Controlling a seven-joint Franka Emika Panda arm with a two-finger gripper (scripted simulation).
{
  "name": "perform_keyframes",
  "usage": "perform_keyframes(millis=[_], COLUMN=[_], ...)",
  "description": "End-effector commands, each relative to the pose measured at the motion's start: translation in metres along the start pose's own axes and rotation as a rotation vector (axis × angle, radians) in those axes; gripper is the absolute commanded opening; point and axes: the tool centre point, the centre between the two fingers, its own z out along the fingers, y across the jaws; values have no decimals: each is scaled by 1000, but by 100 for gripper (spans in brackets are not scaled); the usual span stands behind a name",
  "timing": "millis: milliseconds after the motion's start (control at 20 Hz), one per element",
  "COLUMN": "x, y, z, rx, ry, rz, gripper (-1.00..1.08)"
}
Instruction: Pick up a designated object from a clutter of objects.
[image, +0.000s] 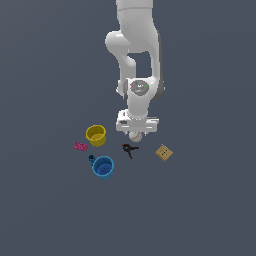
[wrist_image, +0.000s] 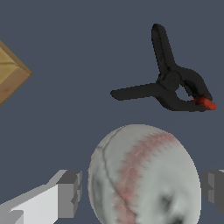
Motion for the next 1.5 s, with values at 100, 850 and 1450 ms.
perform_keyframes(millis=[100, 850, 1450], x=[0, 0, 2], y=[0, 3, 26], z=[2, -7, -68], rx=[0, 0, 1], ry=[1, 3, 2], rz=[0, -1, -1], gripper=[-100, -100, -100])
